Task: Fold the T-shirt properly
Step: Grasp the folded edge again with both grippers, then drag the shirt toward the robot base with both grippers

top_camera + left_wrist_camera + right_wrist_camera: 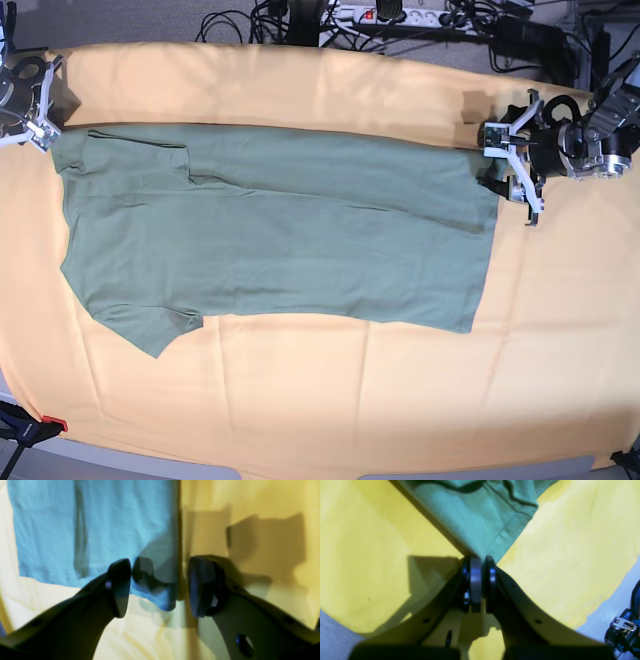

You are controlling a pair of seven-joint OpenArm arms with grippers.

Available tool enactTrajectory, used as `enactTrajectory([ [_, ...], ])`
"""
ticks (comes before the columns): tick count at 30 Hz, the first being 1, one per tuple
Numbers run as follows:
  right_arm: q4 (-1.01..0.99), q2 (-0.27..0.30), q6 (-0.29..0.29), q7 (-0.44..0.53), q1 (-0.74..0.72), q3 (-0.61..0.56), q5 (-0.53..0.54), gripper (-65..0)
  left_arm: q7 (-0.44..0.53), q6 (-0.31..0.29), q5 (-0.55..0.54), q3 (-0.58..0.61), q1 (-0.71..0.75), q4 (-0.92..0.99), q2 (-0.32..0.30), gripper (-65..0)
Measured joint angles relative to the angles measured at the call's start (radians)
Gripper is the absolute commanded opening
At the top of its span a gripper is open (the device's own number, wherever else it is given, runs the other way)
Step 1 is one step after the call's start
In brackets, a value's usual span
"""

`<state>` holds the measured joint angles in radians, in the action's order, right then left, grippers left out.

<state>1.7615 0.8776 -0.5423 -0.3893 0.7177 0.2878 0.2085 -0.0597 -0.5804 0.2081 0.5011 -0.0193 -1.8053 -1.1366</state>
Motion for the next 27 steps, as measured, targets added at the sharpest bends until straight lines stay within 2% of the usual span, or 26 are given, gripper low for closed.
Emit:
enactTrajectory([
  [10, 0.000, 0.000, 0.000, 0.000, 0.000, 0.000, 0.000, -65.0, 0.012, 0.005, 0.037, 0.000, 0.000, 0.000, 0.007, -29.5],
  [13, 0.000, 0.000, 0.000, 0.000, 0.000, 0.000, 0.000, -65.0, 0.008, 0.049, 0.040, 0.000, 0.000, 0.000, 0.008, -29.5],
  [16, 0.000, 0.000, 0.000, 0.000, 0.000, 0.000, 0.000, -65.0, -0.010, 0.132, 0.052, 0.002, 0.003, 0.004, 0.013, -29.5],
  [18, 0.000, 0.000, 0.000, 0.000, 0.000, 0.000, 0.000, -65.0, -0.011, 0.139, 0.052, 0.002, 0.003, 0.004, 0.014, -29.5],
  [19, 0.000, 0.000, 0.000, 0.000, 0.000, 0.000, 0.000, -65.0, -0.011, 0.127, 0.052, 0.002, 0.003, 0.004, 0.014, -29.5],
  [22, 0.000, 0.000, 0.000, 0.000, 0.000, 0.000, 0.000, -65.0, -0.008, 0.039, 0.043, 0.002, 0.000, 0.004, 0.014, -29.5],
  [27, 0.000, 0.000, 0.000, 0.000, 0.000, 0.000, 0.000, -65.0, 0.011, -0.049, 0.024, -0.004, -0.003, 0.003, 0.013, -29.8],
])
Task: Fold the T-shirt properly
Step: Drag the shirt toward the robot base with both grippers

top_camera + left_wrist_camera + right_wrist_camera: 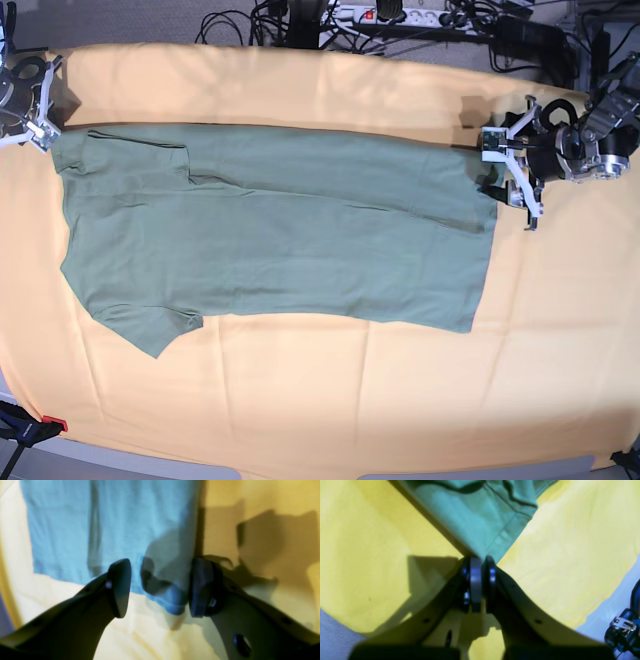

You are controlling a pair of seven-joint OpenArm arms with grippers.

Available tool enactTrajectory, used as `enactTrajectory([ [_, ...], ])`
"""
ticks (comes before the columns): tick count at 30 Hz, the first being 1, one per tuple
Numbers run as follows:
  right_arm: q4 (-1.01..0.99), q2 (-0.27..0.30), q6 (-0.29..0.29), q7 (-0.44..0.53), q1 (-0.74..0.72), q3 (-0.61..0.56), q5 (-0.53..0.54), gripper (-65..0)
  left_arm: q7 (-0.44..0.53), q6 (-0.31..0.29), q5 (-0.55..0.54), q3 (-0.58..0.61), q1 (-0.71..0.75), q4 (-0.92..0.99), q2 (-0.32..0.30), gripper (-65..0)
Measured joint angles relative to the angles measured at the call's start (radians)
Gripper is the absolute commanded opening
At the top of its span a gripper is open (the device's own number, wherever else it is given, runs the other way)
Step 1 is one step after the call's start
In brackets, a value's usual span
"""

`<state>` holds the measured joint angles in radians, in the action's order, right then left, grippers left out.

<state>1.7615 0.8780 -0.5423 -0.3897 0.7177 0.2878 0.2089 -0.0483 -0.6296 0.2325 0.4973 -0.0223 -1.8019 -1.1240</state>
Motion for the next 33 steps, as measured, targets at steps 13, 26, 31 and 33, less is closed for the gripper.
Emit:
enactTrajectory([
  [13, 0.035, 0.019, -0.099, -0.040, 0.000, 0.000, -0.002, -65.0, -0.001, 0.098, 0.002, 0.004, 0.003, 0.000, -0.004, -65.0],
  [26, 0.071, 0.174, -0.159, -0.260, 0.003, 0.001, 0.237, -65.0, 0.080, -0.067, -0.013, 0.004, 0.003, -0.098, -0.183, -65.0],
  [31, 0.074, 0.203, -0.158, -0.376, 0.008, 0.001, 0.344, -65.0, 0.188, -0.068, -0.015, 0.004, 0.003, -0.114, -0.241, -65.0],
  [33, 0.091, 0.201, -0.158, -0.449, 0.008, 0.001, 0.384, -65.0, 0.217, -0.067, -0.015, 0.004, 0.003, -0.115, -0.254, -65.0],
])
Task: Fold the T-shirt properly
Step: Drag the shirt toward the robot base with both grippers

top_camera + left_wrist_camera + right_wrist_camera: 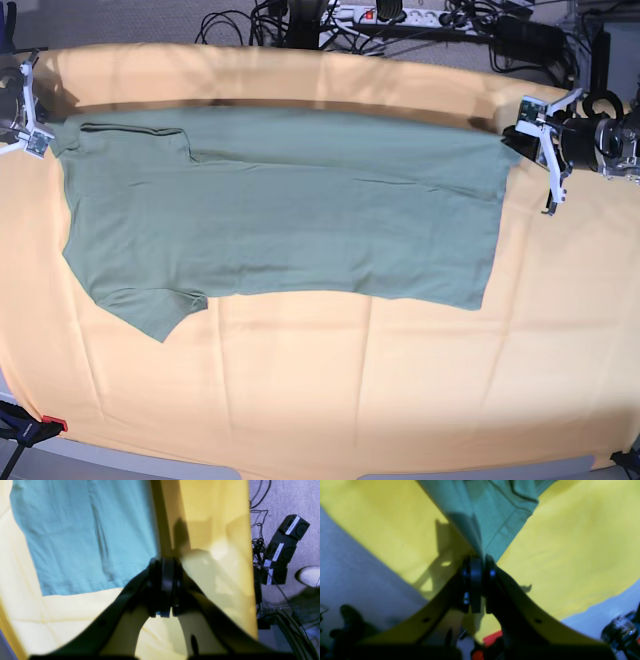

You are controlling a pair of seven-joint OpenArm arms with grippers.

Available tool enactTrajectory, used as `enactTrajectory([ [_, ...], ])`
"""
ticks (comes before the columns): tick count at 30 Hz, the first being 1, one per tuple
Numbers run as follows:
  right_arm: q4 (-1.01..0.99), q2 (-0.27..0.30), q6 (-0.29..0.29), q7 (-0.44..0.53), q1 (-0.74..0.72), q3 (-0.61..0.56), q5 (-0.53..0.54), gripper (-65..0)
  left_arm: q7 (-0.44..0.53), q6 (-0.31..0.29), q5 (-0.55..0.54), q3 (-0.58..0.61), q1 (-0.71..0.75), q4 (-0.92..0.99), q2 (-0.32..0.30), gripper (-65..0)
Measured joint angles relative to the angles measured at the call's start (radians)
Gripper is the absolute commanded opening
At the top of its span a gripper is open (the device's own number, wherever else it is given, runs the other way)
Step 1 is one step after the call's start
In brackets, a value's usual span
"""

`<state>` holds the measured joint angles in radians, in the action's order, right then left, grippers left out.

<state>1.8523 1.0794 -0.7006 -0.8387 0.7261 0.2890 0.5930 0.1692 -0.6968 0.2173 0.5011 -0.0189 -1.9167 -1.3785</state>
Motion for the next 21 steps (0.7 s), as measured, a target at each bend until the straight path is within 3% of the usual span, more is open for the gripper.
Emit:
enactTrajectory([
  [10, 0.058, 0.000, 0.001, -0.332, 0.000, 0.000, 0.259, -65.0, 0.014, 0.000, -0.045, 0.000, 0.071, -0.001, -0.055, -65.0],
  [21, 0.058, 0.006, 0.001, -0.411, 0.000, 0.000, 0.309, -65.0, 0.014, 0.000, -0.045, 0.002, 0.127, -0.053, -0.089, -65.0],
])
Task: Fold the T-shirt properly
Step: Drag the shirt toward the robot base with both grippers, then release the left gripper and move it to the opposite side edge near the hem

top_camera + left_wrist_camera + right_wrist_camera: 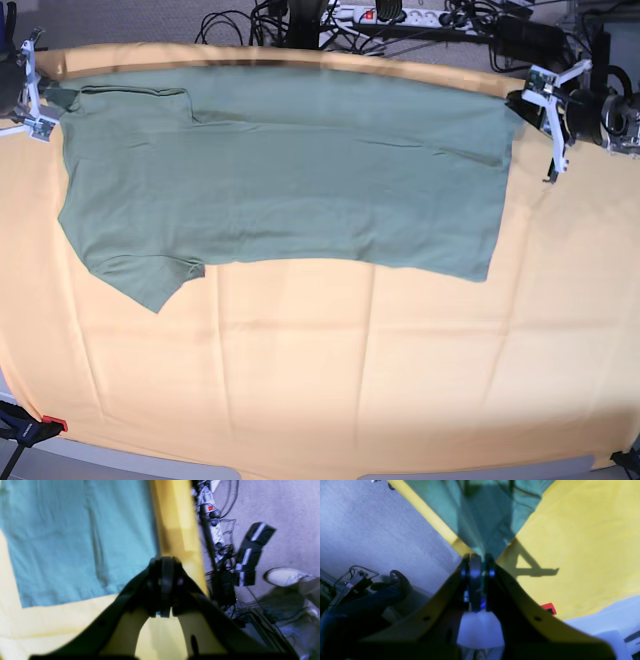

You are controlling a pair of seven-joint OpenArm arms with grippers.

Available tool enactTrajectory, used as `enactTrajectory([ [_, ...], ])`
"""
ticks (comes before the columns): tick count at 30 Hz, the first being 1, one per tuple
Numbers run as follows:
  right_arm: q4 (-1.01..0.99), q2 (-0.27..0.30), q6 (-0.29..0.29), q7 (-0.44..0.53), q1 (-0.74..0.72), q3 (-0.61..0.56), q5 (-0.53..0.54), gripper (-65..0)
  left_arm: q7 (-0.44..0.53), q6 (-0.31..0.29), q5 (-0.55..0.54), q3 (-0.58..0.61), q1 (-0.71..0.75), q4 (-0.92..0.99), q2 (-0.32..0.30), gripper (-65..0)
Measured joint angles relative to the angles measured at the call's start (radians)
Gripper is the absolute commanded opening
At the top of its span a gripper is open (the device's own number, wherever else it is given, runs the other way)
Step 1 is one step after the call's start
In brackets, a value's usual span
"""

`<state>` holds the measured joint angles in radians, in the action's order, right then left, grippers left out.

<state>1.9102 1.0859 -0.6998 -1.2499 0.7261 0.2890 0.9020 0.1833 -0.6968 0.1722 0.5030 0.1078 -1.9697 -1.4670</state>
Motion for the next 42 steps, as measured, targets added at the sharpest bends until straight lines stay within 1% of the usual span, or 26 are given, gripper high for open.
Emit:
enactTrajectory([
  [1, 0.000, 0.000, 0.000, -0.001, 0.000, 0.000, 0.019, -65.0, -0.001, 0.000, 0.000, 0.000, 0.004, -0.003, -0.002, -65.0],
  [4, 0.000, 0.000, 0.000, -0.052, 0.000, 0.000, 0.080, -65.0, -0.007, 0.000, 0.000, 0.000, 0.006, -0.003, -0.002, -65.0],
  [8, 0.000, 0.000, 0.000, -0.095, 0.000, 0.000, 0.129, -65.0, -0.007, 0.000, -0.011, 0.000, 0.006, -0.003, -0.002, -65.0],
  [11, 0.000, 0.000, 0.000, -0.105, 0.000, 0.000, 0.146, -65.0, -0.008, 0.000, -0.046, 0.000, 0.006, -0.003, -0.002, -65.0],
  [14, 0.000, 0.001, 0.000, -0.105, 0.000, 0.000, 0.146, -65.0, -0.008, 0.000, -0.053, 0.000, 0.006, -0.003, -0.002, -65.0],
  [15, 0.000, 0.003, 0.000, -0.105, 0.000, 0.000, 0.147, -60.5, -0.008, 0.000, -0.053, 0.000, 0.006, -0.003, -0.002, -63.7],
  [18, 0.000, 0.014, 0.000, -0.130, 0.000, 0.000, 0.146, -38.0, -0.010, 0.000, -0.053, 0.000, 0.006, -0.003, -0.002, -42.9],
  [19, 0.000, 0.021, 0.001, -0.132, 0.000, 0.000, 0.154, -33.1, -0.015, 0.000, -0.053, 0.000, 0.006, -0.003, -0.002, -36.9],
  [20, 0.000, 0.030, 0.000, -0.143, 0.000, 0.000, 0.177, -31.1, -0.016, 0.000, -0.053, 0.000, 0.006, -0.003, -0.002, -32.6],
  [21, 0.000, 0.040, 0.000, -0.145, 0.000, 0.000, 0.200, -30.7, -0.016, 0.000, -0.053, 0.000, 0.005, -0.003, -0.002, -31.0],
  [24, 0.000, 0.075, 0.000, -0.139, 0.000, 0.010, 0.246, -30.7, -0.022, 0.000, -0.053, 0.000, 0.002, -0.003, -0.002, -31.0],
  [26, 0.000, 0.085, 0.000, -0.142, 0.000, 0.045, 0.282, -30.7, -0.036, -0.001, -0.054, 0.000, -0.016, -0.004, -0.002, -31.0],
  [27, 0.000, 0.086, 0.000, -0.142, 0.000, 0.069, 0.305, -30.7, -0.071, -0.003, -0.081, 0.000, -0.032, -0.008, -0.002, -31.0],
  [29, 0.000, 0.086, 0.000, -0.142, 0.002, 0.138, 0.341, -30.7, -0.144, -0.007, -0.179, 0.000, -0.080, -0.020, -0.002, -31.0],
  [30, 0.000, 0.086, 0.000, -0.143, 0.002, 0.180, 0.362, -30.7, -0.177, -0.007, -0.251, 0.000, -0.112, -0.026, -0.002, -31.0],
  [33, 0.000, 0.086, 0.000, -0.146, -0.002, 0.321, 0.439, -30.7, -0.231, 0.000, -0.486, 0.000, -0.211, -0.025, -0.002, -31.0],
  [35, 0.001, 0.086, 0.000, -0.138, -0.003, 0.411, 0.472, -30.7, -0.259, 0.089, -0.643, 0.001, -0.272, -0.007, 0.012, -31.0],
  [38, 0.001, 0.085, 0.000, -0.100, -0.001, 0.522, 0.480, -30.7, -0.330, 0.205, -0.809, 0.000, -0.367, 0.073, 0.072, -31.0],
  [40, 0.001, 0.081, 0.000, -0.074, -0.004, 0.576, 0.481, -30.7, -0.340, 0.246, -0.880, 0.000, -0.417, 0.151, 0.114, -31.0],
  [42, 0.001, 0.069, 0.000, -0.066, -0.003, 0.610, 0.479, -30.7, -0.339, 0.262, -0.940, 0.001, -0.457, 0.246, 0.168, -31.0],
])
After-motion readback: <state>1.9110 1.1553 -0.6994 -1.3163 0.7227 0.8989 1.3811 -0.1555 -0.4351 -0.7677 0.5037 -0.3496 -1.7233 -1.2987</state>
